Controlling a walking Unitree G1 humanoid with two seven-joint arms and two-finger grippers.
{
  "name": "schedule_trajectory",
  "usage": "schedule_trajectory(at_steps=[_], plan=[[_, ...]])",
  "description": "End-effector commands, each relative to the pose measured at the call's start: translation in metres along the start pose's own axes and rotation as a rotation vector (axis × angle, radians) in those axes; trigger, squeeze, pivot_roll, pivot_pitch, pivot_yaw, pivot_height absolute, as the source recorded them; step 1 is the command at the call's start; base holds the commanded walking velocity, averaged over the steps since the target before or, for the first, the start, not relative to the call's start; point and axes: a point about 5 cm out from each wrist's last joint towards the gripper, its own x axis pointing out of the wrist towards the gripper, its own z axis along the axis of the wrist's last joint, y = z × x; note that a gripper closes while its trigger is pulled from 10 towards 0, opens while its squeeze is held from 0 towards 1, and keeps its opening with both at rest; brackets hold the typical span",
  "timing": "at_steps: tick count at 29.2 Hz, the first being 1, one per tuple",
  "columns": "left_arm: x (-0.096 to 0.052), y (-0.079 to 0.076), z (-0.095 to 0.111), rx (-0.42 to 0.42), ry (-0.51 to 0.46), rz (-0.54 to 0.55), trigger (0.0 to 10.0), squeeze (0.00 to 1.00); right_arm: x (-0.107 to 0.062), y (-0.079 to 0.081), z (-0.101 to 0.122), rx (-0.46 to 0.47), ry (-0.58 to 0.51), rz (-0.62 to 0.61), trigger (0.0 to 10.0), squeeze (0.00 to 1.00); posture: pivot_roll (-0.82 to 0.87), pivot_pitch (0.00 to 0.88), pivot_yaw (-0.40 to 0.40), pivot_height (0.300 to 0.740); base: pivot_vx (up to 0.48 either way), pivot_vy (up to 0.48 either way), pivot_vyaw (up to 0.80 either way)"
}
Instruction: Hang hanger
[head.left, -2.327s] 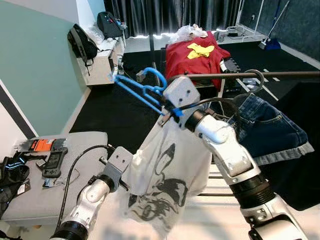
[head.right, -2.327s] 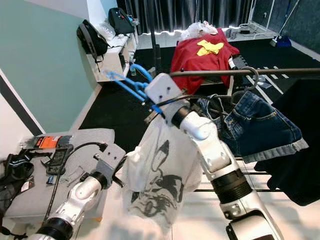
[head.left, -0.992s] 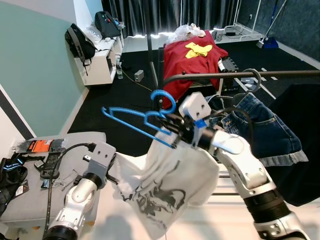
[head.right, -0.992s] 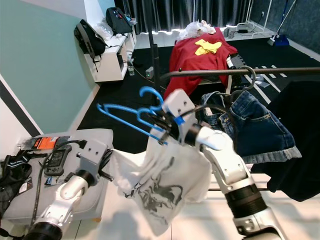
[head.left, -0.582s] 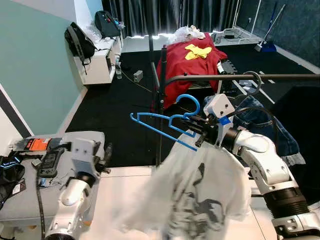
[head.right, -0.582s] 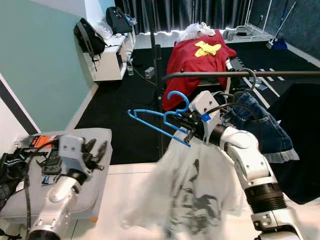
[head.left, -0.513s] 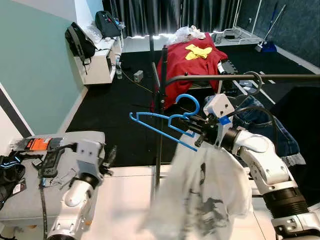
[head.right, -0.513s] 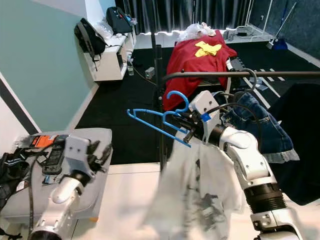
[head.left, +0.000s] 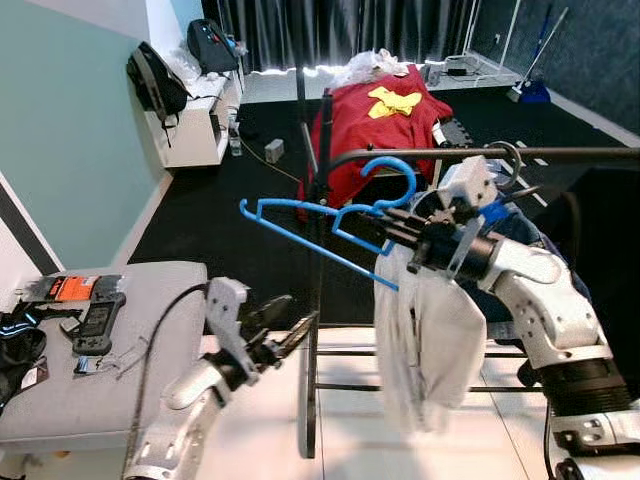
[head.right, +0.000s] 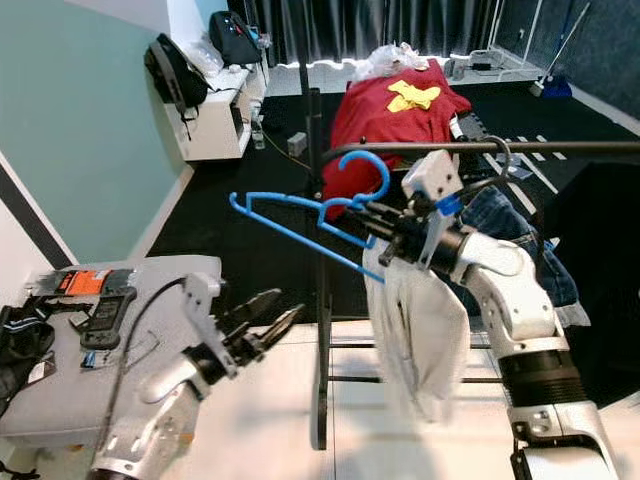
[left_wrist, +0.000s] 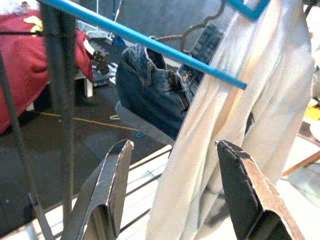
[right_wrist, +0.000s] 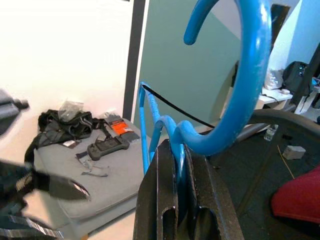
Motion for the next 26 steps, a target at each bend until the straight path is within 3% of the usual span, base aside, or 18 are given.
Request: schedule_trajectory(at_steps=[1,3,4,5,8,10,12,13,15,16,19,23,24,26], plan=[[-0.001,0.002,-0.011,0.042,0.044,0.035,10.0,0.0,0.005,0.0,0.007,0.005,-0.034,0.004,0.0,0.0,-0.1,0.034,-0.011,0.74,0.0,0.0,0.0],[0.003,0.001,-0.015,0.08,0.051,0.064,10.0,0.0,0.008,0.001,0.007,0.006,-0.037,-0.002,0.0,0.0,-0.11,0.041,-0.019,0.74,0.0,0.0,0.0],[0.008,0.0,-0.017,0.071,0.035,0.089,10.0,0.89,0.012,0.004,0.007,0.013,-0.045,-0.004,0.0,0.0,-0.12,0.045,-0.024,0.74,0.0,0.0,0.0],[0.011,-0.002,-0.018,0.061,0.022,0.104,10.0,1.0,0.015,0.005,0.007,0.017,-0.051,-0.005,0.0,0.0,-0.12,0.048,-0.028,0.74,0.0,0.0,0.0],[0.014,-0.006,-0.018,0.044,0.008,0.094,10.0,1.0,0.02,0.009,0.009,0.033,-0.068,0.003,0.0,0.0,-0.12,0.052,-0.031,0.74,0.0,0.0,0.0],[0.018,-0.007,-0.017,0.108,0.003,0.12,10.0,1.0,0.031,0.019,0.013,0.072,-0.109,0.052,0.0,0.0,-0.13,0.061,-0.039,0.74,0.0,0.0,0.0],[0.02,-0.003,-0.013,0.111,-0.019,0.161,10.0,1.0,0.036,0.024,0.016,0.087,-0.126,0.078,0.0,0.0,-0.13,0.063,-0.041,0.74,0.0,0.0,0.0],[0.022,-0.002,-0.011,0.081,-0.037,0.174,10.0,0.52,0.041,0.028,0.017,0.097,-0.135,0.1,0.0,0.0,-0.13,0.066,-0.049,0.74,0.0,0.0,0.0],[0.023,-0.002,-0.009,0.051,-0.049,0.177,10.0,0.52,0.043,0.03,0.018,0.103,-0.138,0.112,0.0,0.0,-0.13,0.066,-0.049,0.74,0.0,0.0,0.0],[0.026,-0.006,-0.009,-0.001,-0.059,0.154,10.0,0.0,0.045,0.033,0.018,0.109,-0.139,0.125,0.0,0.0,-0.13,0.067,-0.051,0.74,0.0,0.0,0.0],[0.033,-0.028,-0.013,-0.123,-0.058,0.003,10.0,0.0,0.05,0.038,0.017,0.125,-0.143,0.142,0.0,0.0,-0.13,0.07,-0.052,0.74,0.0,0.0,0.0],[0.034,-0.035,-0.015,-0.143,-0.055,-0.04,10.0,0.0,0.051,0.039,0.017,0.129,-0.146,0.14,0.0,0.0,-0.13,0.07,-0.052,0.74,0.0,0.0,0.0],[0.036,-0.044,-0.018,-0.131,-0.038,-0.104,9.5,0.0,0.052,0.039,0.016,0.131,-0.146,0.135,0.0,0.0,-0.13,0.07,-0.049,0.74,0.0,0.0,0.0],[0.038,-0.052,-0.023,-0.087,-0.004,-0.16,0.0,0.0,0.055,0.04,0.016,0.132,-0.148,0.126,0.0,0.0,-0.13,0.069,-0.046,0.74,0.0,0.0,0.0]])
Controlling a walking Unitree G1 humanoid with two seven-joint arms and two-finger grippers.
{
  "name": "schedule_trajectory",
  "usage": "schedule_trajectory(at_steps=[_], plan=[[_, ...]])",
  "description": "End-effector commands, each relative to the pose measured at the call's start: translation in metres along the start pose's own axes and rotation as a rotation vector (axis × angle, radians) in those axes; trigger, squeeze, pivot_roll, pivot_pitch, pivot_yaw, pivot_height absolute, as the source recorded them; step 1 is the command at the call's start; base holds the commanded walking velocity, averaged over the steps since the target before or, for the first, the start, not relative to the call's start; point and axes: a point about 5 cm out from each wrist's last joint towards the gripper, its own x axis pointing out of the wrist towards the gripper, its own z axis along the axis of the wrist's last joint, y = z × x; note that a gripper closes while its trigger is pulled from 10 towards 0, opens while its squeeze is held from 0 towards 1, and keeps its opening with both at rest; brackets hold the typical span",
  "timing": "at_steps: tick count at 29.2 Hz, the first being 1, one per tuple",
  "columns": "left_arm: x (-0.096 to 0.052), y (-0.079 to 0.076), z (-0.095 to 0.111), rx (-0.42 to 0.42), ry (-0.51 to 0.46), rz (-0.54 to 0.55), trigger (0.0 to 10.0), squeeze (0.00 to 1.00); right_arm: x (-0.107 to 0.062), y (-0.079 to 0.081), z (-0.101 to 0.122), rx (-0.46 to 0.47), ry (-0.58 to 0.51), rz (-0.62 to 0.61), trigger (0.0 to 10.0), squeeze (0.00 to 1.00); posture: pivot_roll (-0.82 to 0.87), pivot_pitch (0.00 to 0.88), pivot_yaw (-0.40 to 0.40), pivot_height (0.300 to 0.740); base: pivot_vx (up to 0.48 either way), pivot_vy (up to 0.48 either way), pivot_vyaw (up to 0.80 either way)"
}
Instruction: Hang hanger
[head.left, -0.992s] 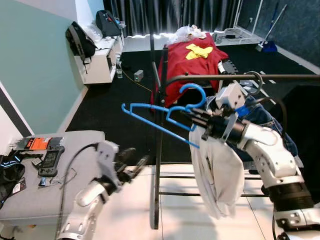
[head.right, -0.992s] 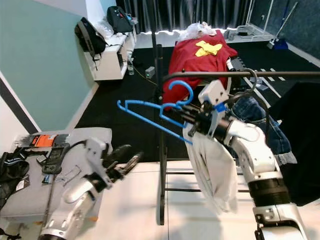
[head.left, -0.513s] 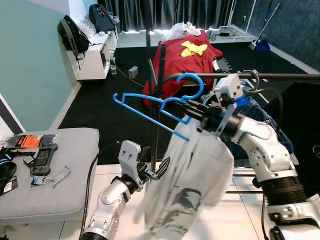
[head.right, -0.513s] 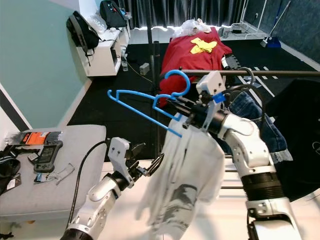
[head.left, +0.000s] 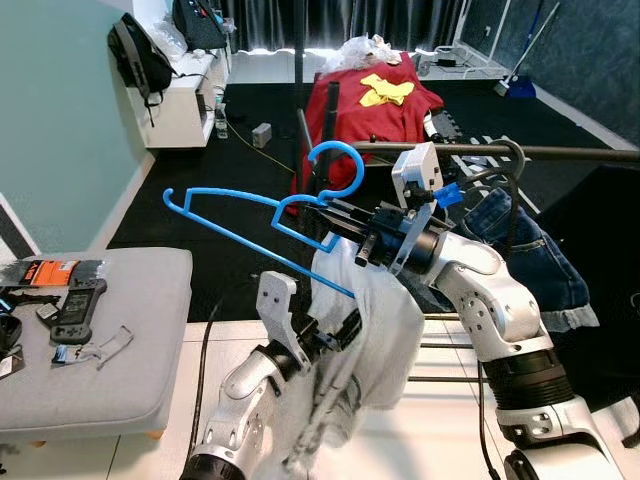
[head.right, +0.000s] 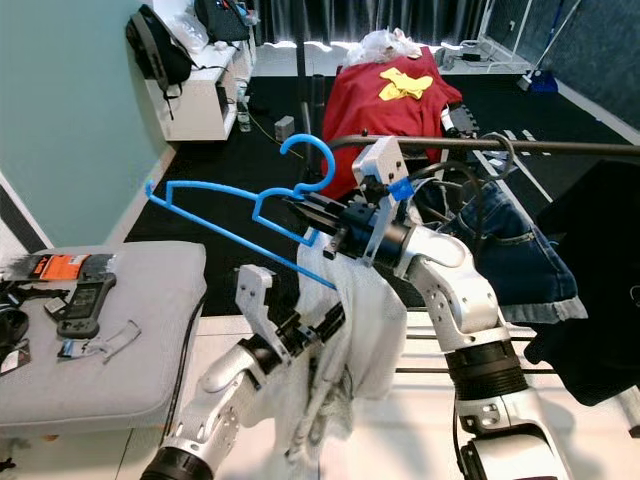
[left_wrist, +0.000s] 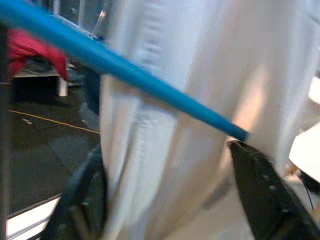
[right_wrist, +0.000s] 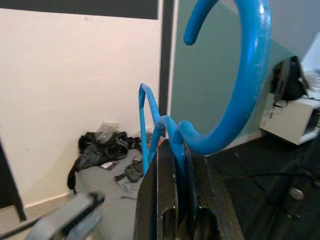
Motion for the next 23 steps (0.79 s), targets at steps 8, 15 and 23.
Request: schedule_trajectory(at_steps=[8,15,23], plan=[[0.001,0.005,-0.008,0.096,0.028,0.075,0.0,0.0,0.008,0.001,0.009,-0.015,-0.035,-0.016,0.0,0.0,-0.13,0.071,-0.046,0.74,0.0,0.0,0.0],[0.0,0.011,0.002,0.094,-0.015,0.097,0.0,0.0,0.014,-0.002,0.013,-0.002,-0.068,-0.058,0.0,0.0,-0.12,0.075,-0.046,0.74,0.0,0.0,0.0],[0.004,0.0,0.011,0.159,-0.028,-0.021,0.0,0.0,0.038,-0.011,0.003,0.029,-0.065,-0.215,0.0,0.0,-0.11,0.079,-0.046,0.74,0.0,0.0,0.0]])
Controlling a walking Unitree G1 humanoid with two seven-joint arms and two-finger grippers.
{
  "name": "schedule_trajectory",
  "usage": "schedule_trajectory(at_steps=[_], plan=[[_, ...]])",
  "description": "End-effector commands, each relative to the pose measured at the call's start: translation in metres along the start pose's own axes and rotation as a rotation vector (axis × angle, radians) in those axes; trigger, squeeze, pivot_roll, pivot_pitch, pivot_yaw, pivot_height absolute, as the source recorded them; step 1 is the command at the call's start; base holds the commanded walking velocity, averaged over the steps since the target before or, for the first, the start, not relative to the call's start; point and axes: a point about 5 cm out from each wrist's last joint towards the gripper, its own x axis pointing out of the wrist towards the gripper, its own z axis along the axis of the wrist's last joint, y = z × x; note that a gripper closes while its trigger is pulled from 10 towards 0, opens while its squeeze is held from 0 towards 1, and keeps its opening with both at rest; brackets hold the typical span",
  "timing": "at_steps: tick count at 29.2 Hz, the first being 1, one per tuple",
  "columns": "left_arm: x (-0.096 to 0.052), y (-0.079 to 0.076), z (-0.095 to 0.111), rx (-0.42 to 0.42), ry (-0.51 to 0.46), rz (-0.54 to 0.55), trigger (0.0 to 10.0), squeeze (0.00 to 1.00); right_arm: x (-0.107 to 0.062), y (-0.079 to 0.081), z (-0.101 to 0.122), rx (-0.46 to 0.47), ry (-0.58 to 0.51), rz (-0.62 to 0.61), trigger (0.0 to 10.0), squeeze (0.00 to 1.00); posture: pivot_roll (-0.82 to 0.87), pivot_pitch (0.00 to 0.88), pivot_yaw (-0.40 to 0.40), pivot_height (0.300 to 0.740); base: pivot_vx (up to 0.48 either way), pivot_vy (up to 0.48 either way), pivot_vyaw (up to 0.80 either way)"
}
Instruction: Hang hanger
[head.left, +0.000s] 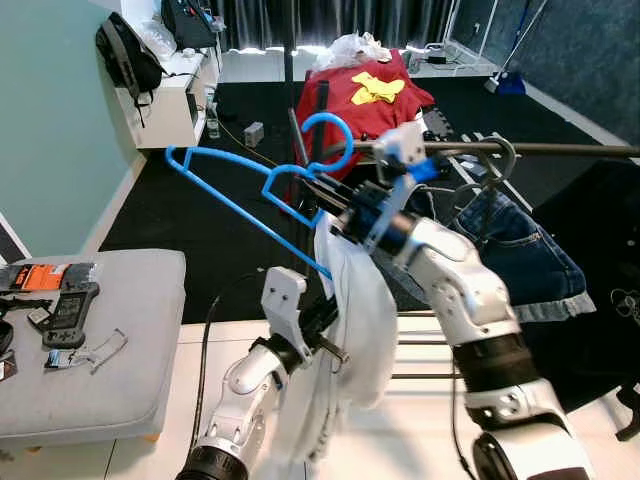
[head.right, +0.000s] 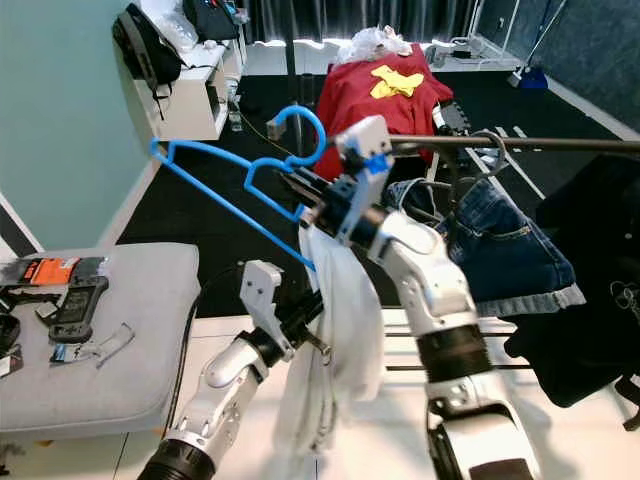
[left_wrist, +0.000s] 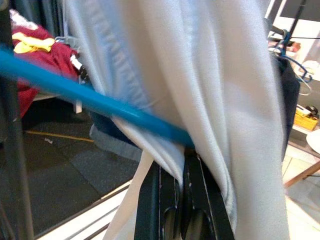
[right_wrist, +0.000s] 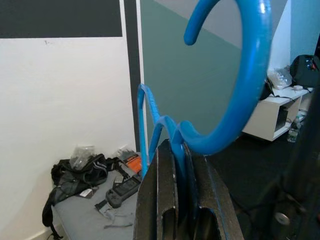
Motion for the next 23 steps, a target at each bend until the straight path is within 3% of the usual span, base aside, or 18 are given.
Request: schedule_trajectory(at_steps=[1,3,7,9,18,23], plan=[[-0.001,-0.003,0.0,0.027,0.007,-0.038,0.0,0.0,0.002,-0.004,0.001,-0.013,-0.018,-0.039,0.0,0.0,-0.11,0.079,-0.046,0.74,0.0,0.0,0.0],[0.0,-0.01,0.0,0.055,0.004,-0.08,0.0,0.0,0.009,-0.012,-0.004,0.009,-0.015,-0.144,0.0,0.0,-0.11,0.081,-0.049,0.74,0.0,0.0,0.0],[0.0,-0.016,0.0,0.074,0.009,-0.124,0.0,0.0,0.014,-0.02,-0.006,0.022,-0.013,-0.223,0.0,0.0,-0.1,0.081,-0.049,0.74,0.0,0.0,0.0],[-0.003,-0.028,-0.003,0.095,0.035,-0.219,0.0,0.0,0.022,-0.027,-0.006,0.022,-0.012,-0.296,0.0,0.0,-0.1,0.081,-0.047,0.74,0.0,0.0,0.0],[-0.009,-0.033,-0.003,0.078,0.051,-0.298,0.0,0.0,0.031,-0.029,-0.006,0.003,-0.007,-0.313,0.0,0.0,-0.1,0.078,-0.048,0.74,0.0,0.0,0.0],[-0.019,-0.03,-0.002,0.077,0.07,-0.332,0.0,0.0,0.032,-0.033,-0.003,-0.026,-0.011,-0.313,0.0,0.0,-0.1,0.072,-0.042,0.74,0.0,0.0,0.0]])
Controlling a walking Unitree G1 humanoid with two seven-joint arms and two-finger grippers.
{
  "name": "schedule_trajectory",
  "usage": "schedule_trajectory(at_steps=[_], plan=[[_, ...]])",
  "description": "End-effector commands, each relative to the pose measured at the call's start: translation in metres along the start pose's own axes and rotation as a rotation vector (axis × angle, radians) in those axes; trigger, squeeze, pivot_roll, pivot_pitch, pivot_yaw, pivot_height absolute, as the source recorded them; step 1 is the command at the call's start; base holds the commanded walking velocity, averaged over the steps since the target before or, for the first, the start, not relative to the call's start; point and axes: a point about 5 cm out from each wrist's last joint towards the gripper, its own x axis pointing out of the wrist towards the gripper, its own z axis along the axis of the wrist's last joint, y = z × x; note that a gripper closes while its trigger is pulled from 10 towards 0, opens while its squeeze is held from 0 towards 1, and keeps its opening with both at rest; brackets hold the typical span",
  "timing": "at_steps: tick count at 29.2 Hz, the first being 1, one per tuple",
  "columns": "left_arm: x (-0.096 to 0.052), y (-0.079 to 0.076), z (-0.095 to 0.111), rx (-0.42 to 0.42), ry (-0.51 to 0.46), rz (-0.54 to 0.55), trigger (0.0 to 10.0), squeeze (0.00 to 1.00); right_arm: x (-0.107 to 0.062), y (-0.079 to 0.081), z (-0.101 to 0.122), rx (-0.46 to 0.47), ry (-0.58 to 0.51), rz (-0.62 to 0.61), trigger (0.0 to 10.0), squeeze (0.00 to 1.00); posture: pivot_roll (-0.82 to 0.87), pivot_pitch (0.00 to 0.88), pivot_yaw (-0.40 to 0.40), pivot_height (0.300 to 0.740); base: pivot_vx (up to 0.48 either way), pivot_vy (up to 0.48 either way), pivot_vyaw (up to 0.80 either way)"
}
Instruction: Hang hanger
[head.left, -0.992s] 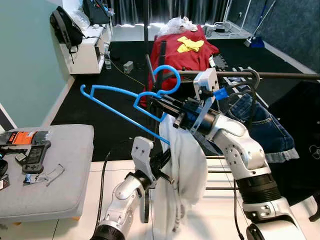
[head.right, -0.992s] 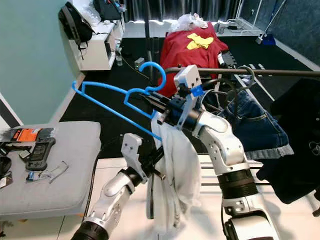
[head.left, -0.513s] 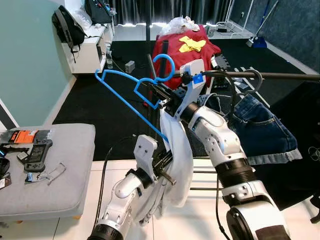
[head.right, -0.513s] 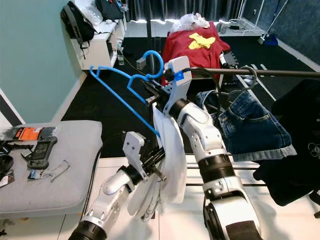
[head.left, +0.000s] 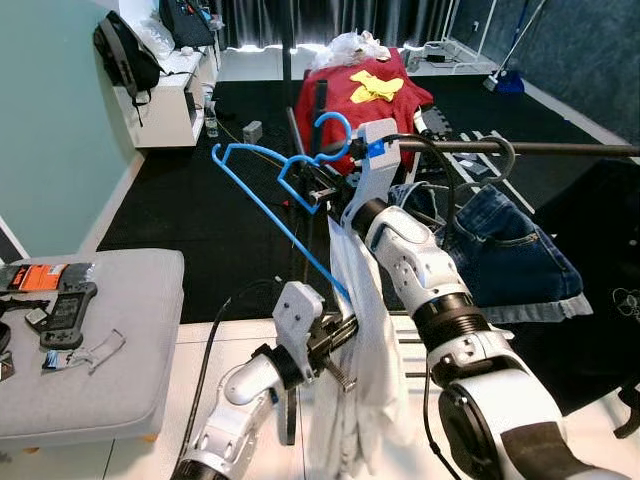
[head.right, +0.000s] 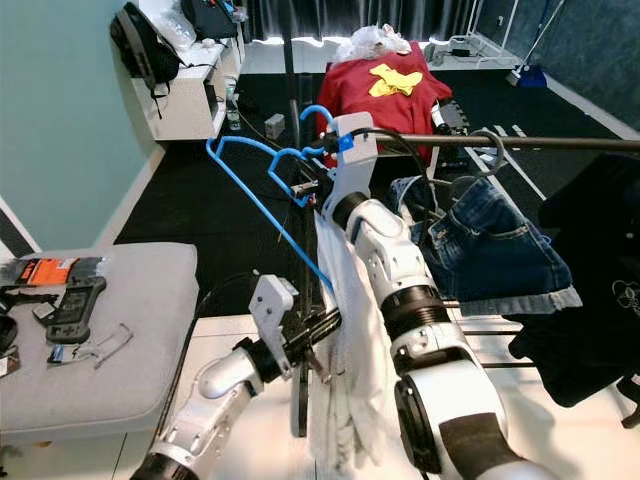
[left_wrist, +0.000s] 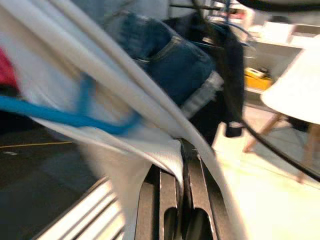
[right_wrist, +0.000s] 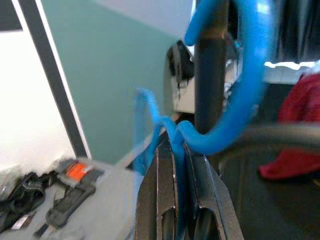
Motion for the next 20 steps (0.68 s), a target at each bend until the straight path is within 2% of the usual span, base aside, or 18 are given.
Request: schedule_trajectory(at_steps=[1,4,15,19,20], plan=[[0.0,-0.008,0.001,0.01,0.01,-0.081,0.0,0.0,0.003,0.0,0.013,-0.031,-0.056,-0.003,0.0,0.0,-0.1,0.072,-0.042,0.74,0.0,0.0,0.0],[-0.009,-0.006,0.0,0.014,0.028,-0.092,0.0,0.0,0.004,-0.005,0.016,-0.036,-0.072,-0.023,0.0,0.0,-0.1,0.071,-0.039,0.74,0.0,0.0,0.0],[-0.017,-0.009,0.006,0.024,0.044,-0.135,0.0,0.0,0.007,-0.01,0.02,-0.042,-0.094,-0.063,0.0,0.0,-0.09,0.068,-0.038,0.74,0.0,0.0,0.0],[-0.012,-0.017,0.031,-0.075,-0.067,-0.147,0.0,0.0,0.009,-0.018,0.02,-0.063,-0.075,-0.163,0.0,0.0,-0.09,0.073,-0.039,0.74,0.0,0.0,0.0],[-0.012,-0.017,0.031,-0.075,-0.067,-0.147,0.0,0.0,0.009,-0.018,0.02,-0.063,-0.075,-0.163,0.0,0.0,-0.09,0.073,-0.039,0.74,0.0,0.0,0.0]])
